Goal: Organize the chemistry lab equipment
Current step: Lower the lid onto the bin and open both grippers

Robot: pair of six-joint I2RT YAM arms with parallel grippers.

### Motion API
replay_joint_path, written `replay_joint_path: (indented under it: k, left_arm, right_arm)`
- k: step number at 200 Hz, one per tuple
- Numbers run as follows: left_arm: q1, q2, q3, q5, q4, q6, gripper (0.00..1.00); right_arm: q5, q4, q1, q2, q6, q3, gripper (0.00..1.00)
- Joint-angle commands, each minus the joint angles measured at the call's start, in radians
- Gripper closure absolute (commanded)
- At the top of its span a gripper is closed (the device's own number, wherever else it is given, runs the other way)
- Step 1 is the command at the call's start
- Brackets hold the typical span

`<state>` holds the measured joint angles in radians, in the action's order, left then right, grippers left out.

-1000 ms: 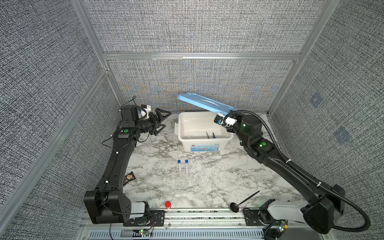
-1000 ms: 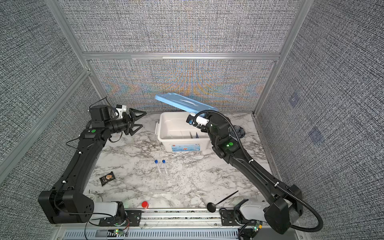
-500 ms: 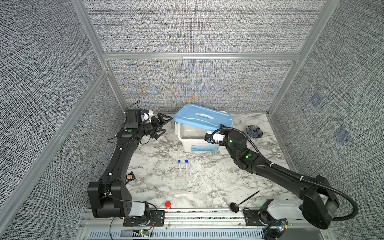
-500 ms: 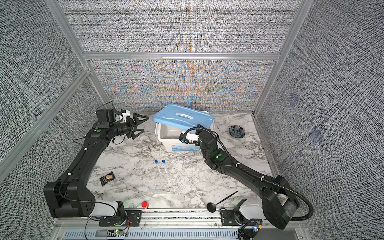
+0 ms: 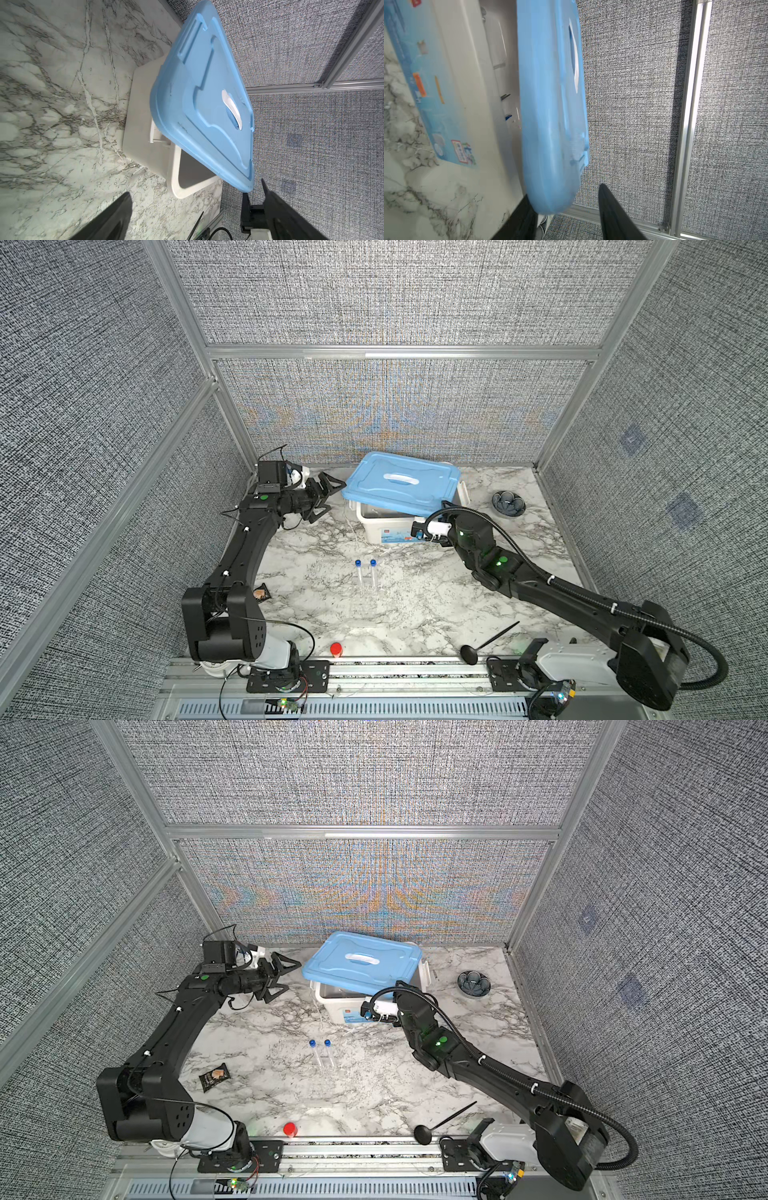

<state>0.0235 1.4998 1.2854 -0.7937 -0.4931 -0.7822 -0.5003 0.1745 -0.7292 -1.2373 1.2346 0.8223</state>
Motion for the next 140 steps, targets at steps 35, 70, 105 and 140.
replay_joint_path:
  k: [35, 70, 105, 140]
  left_arm:
    - [-0.001, 0.053, 0.135, 0.067, -0.192, 0.171, 0.02]
    - [0.009, 0.086, 0.248, 0.121, -0.287, 0.283, 0.03]
    - [0.045, 0.172, 0.347, 0.224, -0.323, 0.335, 0.01]
    - [0.11, 0.295, 0.479, 0.322, -0.364, 0.388, 0.01]
  right_arm:
    - [0.032, -0.245, 0.046, 0.153, -0.12, -0.031, 0.43]
    - [0.338, -0.504, 0.111, 0.276, -0.316, 0.086, 0.43]
    - [0.38, -0.327, 0.166, 0.248, -0.667, 0.113, 0.32]
    - [0.372, -0.477, 0.227, 0.072, -1.164, 0.313, 0.31]
